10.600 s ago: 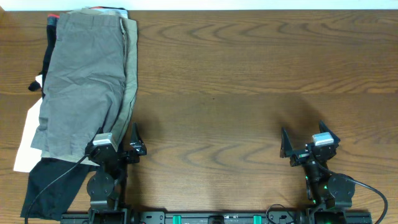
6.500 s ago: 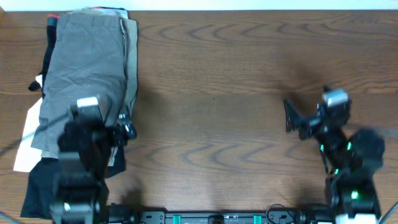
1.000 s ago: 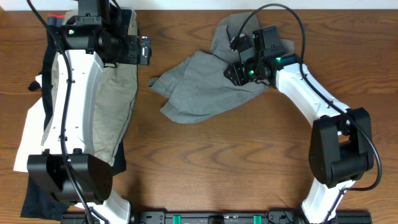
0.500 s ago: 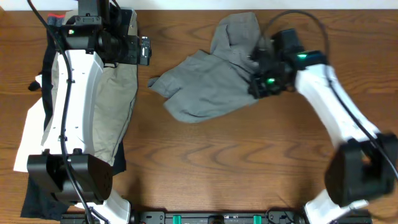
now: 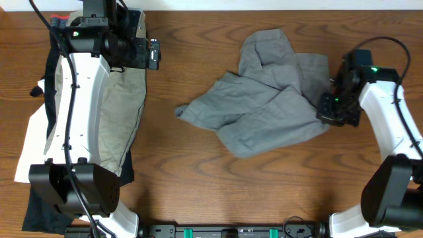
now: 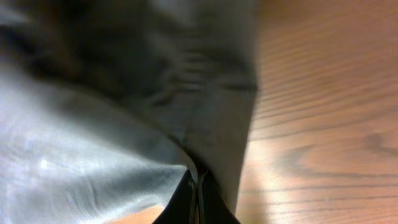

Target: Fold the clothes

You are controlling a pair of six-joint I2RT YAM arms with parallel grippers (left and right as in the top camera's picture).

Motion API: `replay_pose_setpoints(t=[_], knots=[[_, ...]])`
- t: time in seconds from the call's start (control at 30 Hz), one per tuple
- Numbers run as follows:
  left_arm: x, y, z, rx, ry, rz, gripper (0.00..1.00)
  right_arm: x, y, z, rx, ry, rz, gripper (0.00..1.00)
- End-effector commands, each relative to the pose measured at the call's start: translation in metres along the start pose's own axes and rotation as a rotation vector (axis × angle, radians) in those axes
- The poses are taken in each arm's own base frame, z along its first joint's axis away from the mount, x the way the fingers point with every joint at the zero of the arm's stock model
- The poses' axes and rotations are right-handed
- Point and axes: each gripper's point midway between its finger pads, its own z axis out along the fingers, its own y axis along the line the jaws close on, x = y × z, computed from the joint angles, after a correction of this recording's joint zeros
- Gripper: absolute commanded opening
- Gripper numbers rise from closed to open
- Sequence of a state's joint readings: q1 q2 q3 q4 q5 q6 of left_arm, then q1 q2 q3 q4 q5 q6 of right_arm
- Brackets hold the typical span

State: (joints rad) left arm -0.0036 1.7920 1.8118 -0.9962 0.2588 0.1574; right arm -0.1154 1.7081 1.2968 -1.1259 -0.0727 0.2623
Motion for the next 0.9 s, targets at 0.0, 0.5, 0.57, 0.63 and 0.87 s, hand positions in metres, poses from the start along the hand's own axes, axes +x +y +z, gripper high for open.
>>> replay_pose_setpoints(t=[0.0, 0.5, 0.57, 0.63, 0.87], knots=[[0.006, 0.001, 0.005, 0.002, 0.022, -0.008, 0.98, -0.019, -0.037, -0.001, 0.007, -0.054, 0.194, 0.01], [0.005, 0.001, 0.005, 0.002, 0.021, -0.008, 0.98, -0.097, 0.049, -0.100, -0.450, -0.417, -0.314, 0.57], [0.005, 0.001, 0.005, 0.002, 0.020, -0.007, 0.98, -0.095, 0.072, -0.098, -0.420, -0.427, -0.383, 0.59], [0.005, 0.002, 0.005, 0.002, 0.022, -0.008, 0.98, -0.095, 0.090, -0.089, -0.341, -0.438, -0.425, 0.60], [0.008, 0.003, 0.013, 0.004, 0.040, -0.012, 0.98, -0.114, 0.133, -0.040, -0.223, -0.449, -0.419, 0.67]])
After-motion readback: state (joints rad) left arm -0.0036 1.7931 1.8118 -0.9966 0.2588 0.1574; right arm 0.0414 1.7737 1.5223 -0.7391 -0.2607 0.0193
